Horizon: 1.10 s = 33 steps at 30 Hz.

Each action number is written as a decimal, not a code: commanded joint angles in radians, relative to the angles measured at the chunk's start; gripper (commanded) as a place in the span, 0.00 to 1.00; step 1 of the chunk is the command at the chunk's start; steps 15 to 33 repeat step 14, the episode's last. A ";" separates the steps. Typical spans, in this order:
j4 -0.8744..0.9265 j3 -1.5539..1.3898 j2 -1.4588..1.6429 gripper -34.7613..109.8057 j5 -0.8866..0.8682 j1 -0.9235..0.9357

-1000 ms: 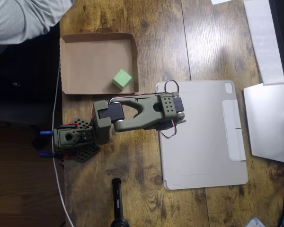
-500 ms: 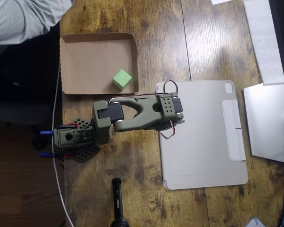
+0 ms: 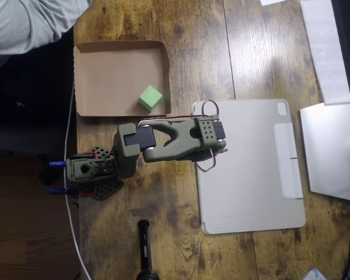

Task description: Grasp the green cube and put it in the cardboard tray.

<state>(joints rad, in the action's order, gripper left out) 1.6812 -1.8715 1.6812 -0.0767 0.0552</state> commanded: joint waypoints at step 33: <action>-0.025 -0.021 0.051 0.24 -0.032 0.023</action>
